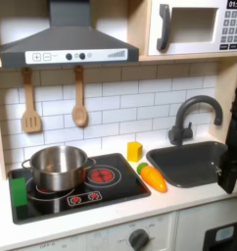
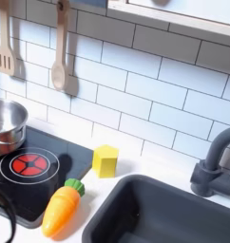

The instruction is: Push button

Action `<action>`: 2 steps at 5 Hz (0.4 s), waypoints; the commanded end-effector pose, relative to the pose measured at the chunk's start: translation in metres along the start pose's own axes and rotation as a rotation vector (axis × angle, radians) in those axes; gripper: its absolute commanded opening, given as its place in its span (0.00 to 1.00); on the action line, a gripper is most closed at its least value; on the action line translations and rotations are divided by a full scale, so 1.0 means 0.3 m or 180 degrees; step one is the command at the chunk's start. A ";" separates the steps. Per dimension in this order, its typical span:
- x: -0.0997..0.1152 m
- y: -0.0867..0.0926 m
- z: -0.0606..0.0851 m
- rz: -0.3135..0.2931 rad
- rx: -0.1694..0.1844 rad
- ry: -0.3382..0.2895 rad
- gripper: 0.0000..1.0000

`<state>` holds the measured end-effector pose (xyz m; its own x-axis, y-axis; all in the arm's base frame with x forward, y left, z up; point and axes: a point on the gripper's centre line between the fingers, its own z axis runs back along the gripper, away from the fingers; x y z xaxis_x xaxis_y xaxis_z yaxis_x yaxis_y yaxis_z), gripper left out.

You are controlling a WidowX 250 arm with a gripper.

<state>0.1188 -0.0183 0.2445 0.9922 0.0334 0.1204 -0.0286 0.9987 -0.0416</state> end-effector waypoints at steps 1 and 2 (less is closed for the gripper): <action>0.000 0.000 0.000 0.0000 0.0000 0.0000 1.00; 0.039 0.011 -0.014 0.0018 0.0006 -0.0046 1.00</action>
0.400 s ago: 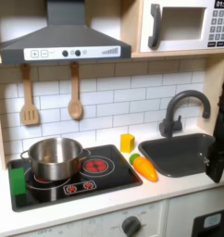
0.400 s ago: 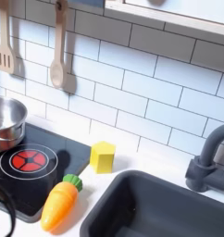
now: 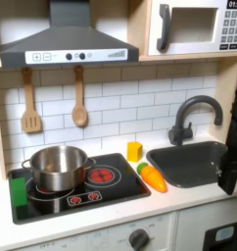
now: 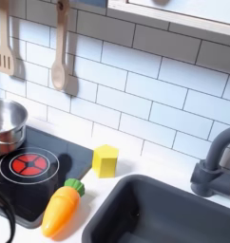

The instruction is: Push button

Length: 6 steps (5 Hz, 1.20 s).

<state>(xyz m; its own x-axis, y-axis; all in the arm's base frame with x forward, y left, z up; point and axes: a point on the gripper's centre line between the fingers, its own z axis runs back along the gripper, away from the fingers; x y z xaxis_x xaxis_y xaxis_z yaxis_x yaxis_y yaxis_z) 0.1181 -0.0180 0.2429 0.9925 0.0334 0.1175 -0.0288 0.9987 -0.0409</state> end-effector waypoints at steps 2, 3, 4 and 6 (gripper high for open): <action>0.121 0.034 -0.040 0.0110 0.0050 -0.0087 1.00; 0.169 0.047 -0.053 0.0122 0.0005 -0.0178 0.00; 0.217 0.075 -0.061 0.0166 0.0081 -0.0331 0.00; 0.348 0.136 -0.043 0.0310 0.0069 -0.0628 0.00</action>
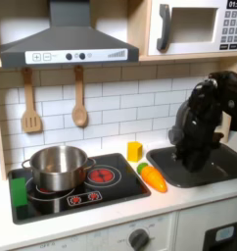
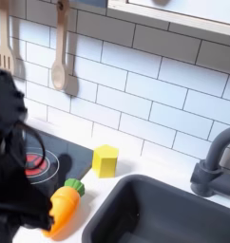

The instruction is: Push button

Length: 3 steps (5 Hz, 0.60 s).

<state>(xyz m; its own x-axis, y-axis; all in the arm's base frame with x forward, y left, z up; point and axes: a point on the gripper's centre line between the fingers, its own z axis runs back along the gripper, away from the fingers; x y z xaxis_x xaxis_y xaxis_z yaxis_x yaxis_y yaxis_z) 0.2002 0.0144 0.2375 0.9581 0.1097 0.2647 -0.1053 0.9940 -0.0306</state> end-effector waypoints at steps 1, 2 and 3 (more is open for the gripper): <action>0.134 0.056 -0.011 0.0121 -0.0012 -0.0267 0.00; 0.194 0.079 -0.002 0.0145 -0.0020 -0.0475 0.00; 0.261 0.105 0.007 0.0188 -0.0017 -0.0700 0.00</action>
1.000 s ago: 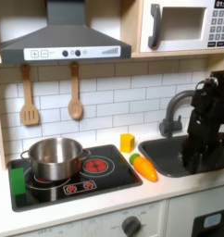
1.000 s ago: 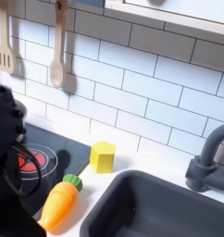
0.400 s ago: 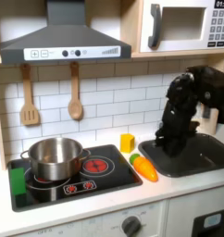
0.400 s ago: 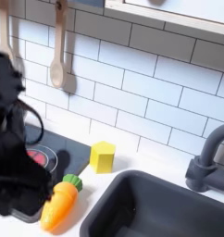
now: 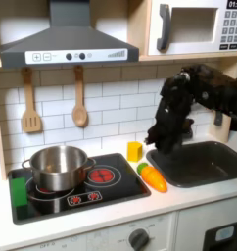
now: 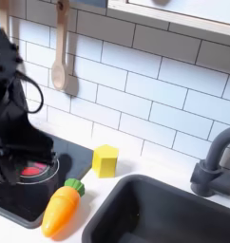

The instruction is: Push button

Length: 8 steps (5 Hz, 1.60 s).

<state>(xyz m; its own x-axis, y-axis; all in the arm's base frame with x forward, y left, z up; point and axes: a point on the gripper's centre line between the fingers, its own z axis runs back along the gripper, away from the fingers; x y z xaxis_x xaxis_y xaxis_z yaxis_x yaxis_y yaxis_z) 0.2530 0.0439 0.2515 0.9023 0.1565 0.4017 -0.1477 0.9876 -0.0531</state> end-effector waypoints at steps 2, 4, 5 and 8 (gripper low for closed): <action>0.212 0.075 0.027 0.0090 -0.0049 -0.0713 0.00; 0.302 0.103 0.041 0.0086 -0.0068 -0.1005 0.00; 0.349 0.115 0.063 0.0096 -0.0095 -0.1199 0.00; 0.459 0.122 0.098 0.0015 -0.0125 -0.1630 0.00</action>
<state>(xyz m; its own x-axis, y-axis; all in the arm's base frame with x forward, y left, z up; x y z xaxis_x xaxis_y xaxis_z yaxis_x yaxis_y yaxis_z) 0.3597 0.1004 0.3326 0.5858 0.1429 0.7977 -0.1243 0.9885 -0.0857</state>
